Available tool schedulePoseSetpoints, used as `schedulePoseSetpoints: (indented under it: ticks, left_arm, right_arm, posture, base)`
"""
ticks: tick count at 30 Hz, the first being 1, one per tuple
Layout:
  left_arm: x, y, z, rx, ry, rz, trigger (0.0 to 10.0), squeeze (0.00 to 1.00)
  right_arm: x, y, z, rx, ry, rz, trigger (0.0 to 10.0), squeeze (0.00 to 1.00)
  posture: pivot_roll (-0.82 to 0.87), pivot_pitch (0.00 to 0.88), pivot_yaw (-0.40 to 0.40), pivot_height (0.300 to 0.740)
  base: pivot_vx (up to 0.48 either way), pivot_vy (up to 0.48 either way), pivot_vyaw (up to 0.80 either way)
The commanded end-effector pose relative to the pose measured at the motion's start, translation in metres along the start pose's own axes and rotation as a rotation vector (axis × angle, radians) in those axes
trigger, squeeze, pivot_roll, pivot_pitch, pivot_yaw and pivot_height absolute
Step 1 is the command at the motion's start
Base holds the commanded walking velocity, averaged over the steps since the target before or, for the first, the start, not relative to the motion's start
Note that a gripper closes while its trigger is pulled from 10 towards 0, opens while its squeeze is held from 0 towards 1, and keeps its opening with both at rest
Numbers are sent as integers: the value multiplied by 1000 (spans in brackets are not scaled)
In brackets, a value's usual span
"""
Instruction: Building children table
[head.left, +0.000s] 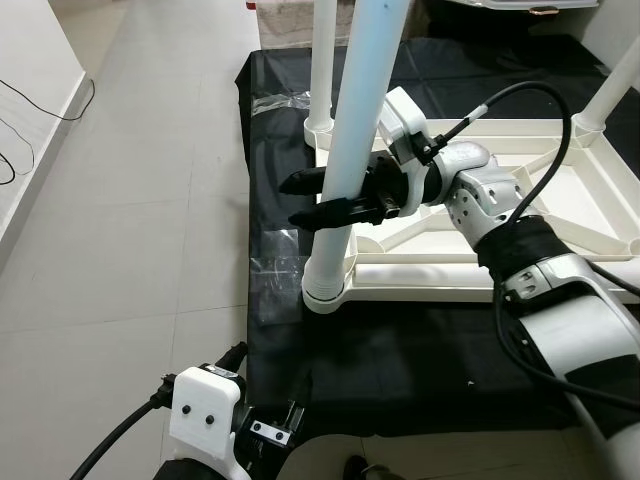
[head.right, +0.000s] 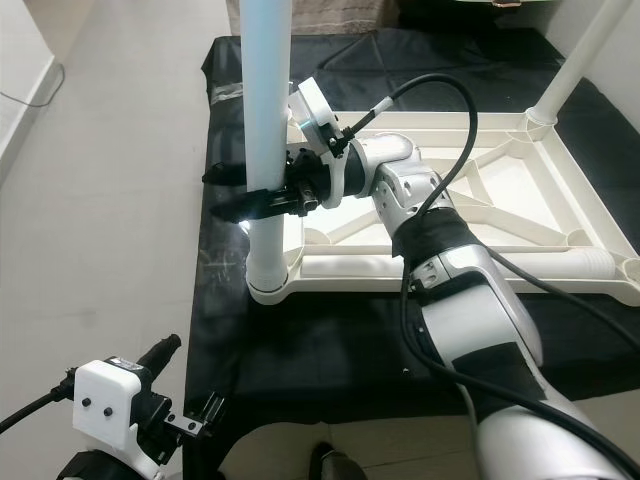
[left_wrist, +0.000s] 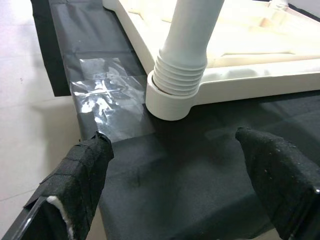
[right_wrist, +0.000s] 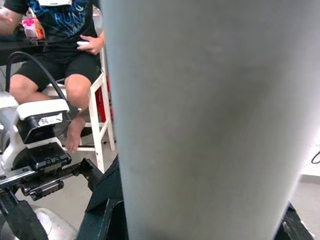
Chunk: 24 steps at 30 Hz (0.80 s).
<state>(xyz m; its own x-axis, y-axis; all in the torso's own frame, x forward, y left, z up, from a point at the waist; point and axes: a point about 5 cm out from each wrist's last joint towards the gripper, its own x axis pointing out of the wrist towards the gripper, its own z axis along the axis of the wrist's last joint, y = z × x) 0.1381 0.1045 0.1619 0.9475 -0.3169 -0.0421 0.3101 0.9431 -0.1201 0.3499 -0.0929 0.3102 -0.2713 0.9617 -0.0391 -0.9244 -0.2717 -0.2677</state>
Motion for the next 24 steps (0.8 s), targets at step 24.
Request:
schedulePoseSetpoints:
  ticks: [24]
  left_arm:
    - [-2, 3, -6, 23, 29, 23, 10000, 0]
  right_arm:
    - [12, 1, -11, 30, 28, 59, 10000, 0]
  posture:
    - [80, 213, -40, 740]
  base:
    - [0, 0, 0]
